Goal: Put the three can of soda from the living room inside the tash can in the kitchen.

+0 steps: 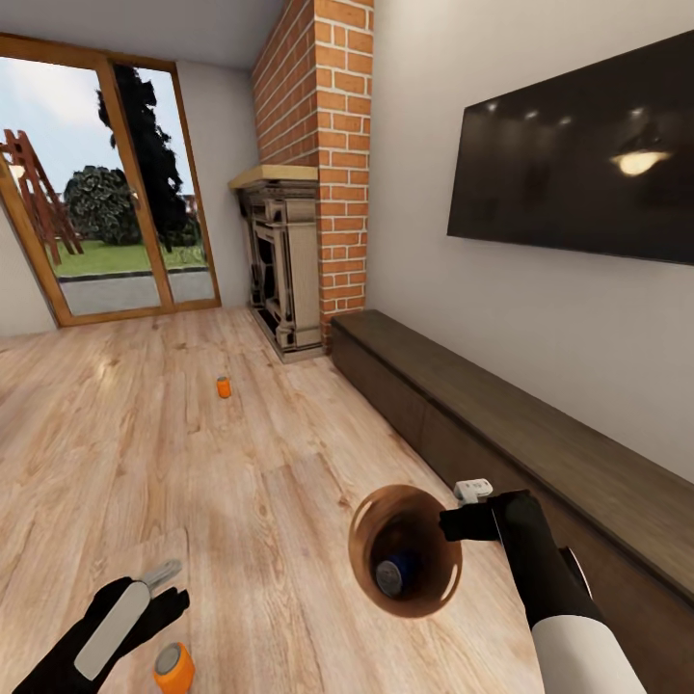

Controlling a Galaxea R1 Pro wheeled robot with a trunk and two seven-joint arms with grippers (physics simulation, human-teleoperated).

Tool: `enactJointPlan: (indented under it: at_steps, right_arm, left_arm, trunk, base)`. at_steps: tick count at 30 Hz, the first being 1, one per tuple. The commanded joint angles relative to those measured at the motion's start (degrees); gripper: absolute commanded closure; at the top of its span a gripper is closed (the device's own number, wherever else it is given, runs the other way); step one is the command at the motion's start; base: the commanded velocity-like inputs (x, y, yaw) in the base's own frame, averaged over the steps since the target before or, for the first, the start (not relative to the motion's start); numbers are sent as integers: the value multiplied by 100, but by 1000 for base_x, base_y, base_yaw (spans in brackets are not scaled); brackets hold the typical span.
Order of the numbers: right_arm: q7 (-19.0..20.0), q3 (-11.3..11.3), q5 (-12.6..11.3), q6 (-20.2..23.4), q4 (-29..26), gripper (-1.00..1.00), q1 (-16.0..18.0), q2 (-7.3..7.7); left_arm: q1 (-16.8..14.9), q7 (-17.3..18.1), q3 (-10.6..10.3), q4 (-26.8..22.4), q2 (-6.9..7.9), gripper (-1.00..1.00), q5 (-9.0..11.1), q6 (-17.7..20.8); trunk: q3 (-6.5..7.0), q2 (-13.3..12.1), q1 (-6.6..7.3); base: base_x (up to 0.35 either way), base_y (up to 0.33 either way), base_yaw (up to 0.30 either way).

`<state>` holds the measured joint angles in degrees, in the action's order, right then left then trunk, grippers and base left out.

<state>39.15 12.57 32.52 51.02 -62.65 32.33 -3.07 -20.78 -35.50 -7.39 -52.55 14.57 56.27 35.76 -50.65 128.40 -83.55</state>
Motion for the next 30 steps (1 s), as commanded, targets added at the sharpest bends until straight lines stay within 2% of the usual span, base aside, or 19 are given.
enactJointPlan:
  at_steps: [1, 5, 8, 14, 20, 23, 27, 30]
  right_arm:
    - [14, 0, -105, 31, -2, 100, 2, -1]
    - [14, 0, -105, 31, -2, 100, 0, -1]
    - [14, 0, -105, 31, -2, 100, -2, -1]
    - [14, 0, -105, 31, -2, 100, -4, 3]
    - [14, 0, -105, 31, -10, 100, -3, 0]
    - [14, 0, -105, 31, -10, 100, -4, 3]
    - [14, 0, -105, 31, -15, 100, -2, 3]
    - [14, 0, -105, 31, -21, 100, -2, 7]
  left_arm:
    - [2, 19, 3, 13, 2, -100, -48, -10]
    - [7, 53, 13, 41, 2, -100, -317, -21]
    - [8, 35, 56, 191, -4, -100, -404, -7]
    - [-21, 43, 81, 365, -22, -100, -408, 21]
    - [-171, 304, 52, 878, -38, -100, -450, -28]
    - [-197, 367, 40, 943, -60, -100, -456, -32]
    - [-280, 380, 32, 958, -73, -100, -446, -30]
    - [-333, 350, 40, 535, -33, -100, -432, 104]
  trunk:
    - [1, 0, 0]
    - [1, 0, 0]
    - [1, 0, 0]
    - [1, 0, 0]
    - [-107, 241, -131]
    - [-161, 361, -197]
    - [-233, 522, -285]
    - [-286, 642, -351]
  base:
    - [25, 21, 0]
    - [117, 121, 0]
    - [188, 171, 0]
    - [45, 41, 0]
    - [5, 5, 0]
    - [0, 0, 0]
    - [0, 0, 0]
    - [0, 0, 0]
